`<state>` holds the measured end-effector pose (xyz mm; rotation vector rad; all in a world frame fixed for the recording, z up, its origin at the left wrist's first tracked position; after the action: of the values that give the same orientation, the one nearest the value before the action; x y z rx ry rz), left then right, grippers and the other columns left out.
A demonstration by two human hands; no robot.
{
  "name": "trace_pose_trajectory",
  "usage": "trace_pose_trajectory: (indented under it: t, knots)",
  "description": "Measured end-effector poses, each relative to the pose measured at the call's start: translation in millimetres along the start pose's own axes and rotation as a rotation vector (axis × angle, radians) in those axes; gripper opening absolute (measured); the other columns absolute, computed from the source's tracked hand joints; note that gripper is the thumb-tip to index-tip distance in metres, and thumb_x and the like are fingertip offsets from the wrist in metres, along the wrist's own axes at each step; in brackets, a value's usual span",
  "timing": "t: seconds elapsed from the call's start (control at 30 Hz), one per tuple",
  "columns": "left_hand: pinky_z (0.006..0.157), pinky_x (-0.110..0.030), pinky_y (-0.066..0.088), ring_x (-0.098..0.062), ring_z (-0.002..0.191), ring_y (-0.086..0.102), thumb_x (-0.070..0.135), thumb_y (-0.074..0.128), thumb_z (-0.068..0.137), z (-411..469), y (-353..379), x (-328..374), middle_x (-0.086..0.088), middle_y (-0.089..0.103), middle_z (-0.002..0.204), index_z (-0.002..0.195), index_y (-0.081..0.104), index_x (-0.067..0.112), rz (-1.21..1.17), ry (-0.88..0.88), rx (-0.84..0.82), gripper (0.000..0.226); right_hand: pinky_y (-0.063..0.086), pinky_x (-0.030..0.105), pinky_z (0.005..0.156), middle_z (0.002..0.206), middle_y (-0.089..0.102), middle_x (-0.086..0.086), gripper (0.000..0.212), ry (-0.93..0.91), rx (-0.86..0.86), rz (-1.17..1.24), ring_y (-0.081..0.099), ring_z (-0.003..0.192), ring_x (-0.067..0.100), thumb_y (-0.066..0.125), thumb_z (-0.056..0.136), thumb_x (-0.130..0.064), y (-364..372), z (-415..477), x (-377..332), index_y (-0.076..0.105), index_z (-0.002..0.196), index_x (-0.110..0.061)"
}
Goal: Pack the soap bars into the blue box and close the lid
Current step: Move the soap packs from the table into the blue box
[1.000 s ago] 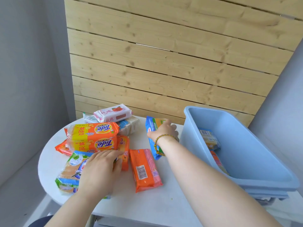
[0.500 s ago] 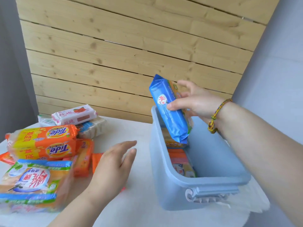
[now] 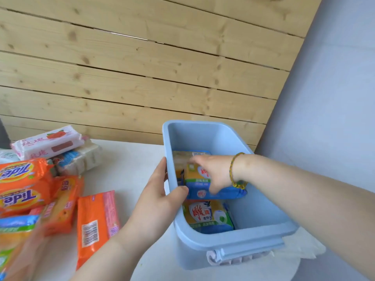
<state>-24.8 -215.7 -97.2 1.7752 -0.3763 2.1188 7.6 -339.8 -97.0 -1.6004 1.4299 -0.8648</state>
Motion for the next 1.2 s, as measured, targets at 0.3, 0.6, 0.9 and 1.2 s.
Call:
trace_pose_trajectory:
  t: [0.3, 0.6, 0.9, 1.2]
  knots:
    - [0.072, -0.012, 0.051, 0.007, 0.092, 0.060, 0.020, 0.047, 0.062, 2, 2, -8, 0.028, 0.065, 0.099, 0.093, 0.052, 0.056, -0.045, -0.032, 0.002, 0.048, 0.044, 0.035, 0.097, 0.138, 0.039, 0.008, 0.092, -0.133, 0.094, -0.148, 0.043, 0.125, 0.028, 0.073, 0.072, -0.015, 21, 24, -12, 0.019, 0.145, -0.020]
    - [0.081, -0.017, 0.048, 0.008, 0.102, 0.056, 0.021, 0.048, 0.062, 1, 0, -11, 0.027, 0.062, 0.107, 0.105, 0.047, 0.055, -0.023, -0.048, 0.032, 0.055, 0.038, 0.038, 0.097, 0.134, 0.048, 0.003, 0.078, -0.147, 0.279, -0.433, 0.039, 0.124, 0.028, 0.072, 0.072, -0.029, 13, 29, -20, 0.032, 0.140, -0.024]
    - [0.083, -0.028, 0.053, -0.001, 0.099, 0.060, 0.022, 0.047, 0.062, 1, 1, -12, 0.019, 0.064, 0.107, 0.110, 0.047, 0.052, -0.019, -0.064, 0.018, 0.056, 0.036, 0.032, 0.066, 0.127, 0.043, 0.011, 0.082, -0.073, 0.231, -0.347, 0.055, 0.109, 0.035, 0.069, 0.076, -0.025, 19, 35, -9, 0.022, 0.143, -0.030]
    - [0.080, -0.001, 0.037, 0.015, 0.104, 0.047, 0.031, 0.049, 0.087, -9, -13, -3, 0.033, 0.051, 0.106, 0.104, 0.042, 0.056, 0.176, -0.064, 0.001, 0.031, 0.046, 0.030, 0.090, 0.133, 0.052, 0.003, 0.077, 0.022, 0.075, -0.178, 0.053, 0.116, 0.024, 0.074, 0.070, -0.038, -2, 4, -7, 0.036, 0.135, -0.021]
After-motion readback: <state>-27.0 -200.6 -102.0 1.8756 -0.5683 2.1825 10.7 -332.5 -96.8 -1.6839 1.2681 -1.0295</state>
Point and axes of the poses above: each hand's wrist, its own z-axis towards the middle knuckle, its own y-axis out of the palm, x = y × z, the point moved 7 cm from there along z, towards the middle knuckle
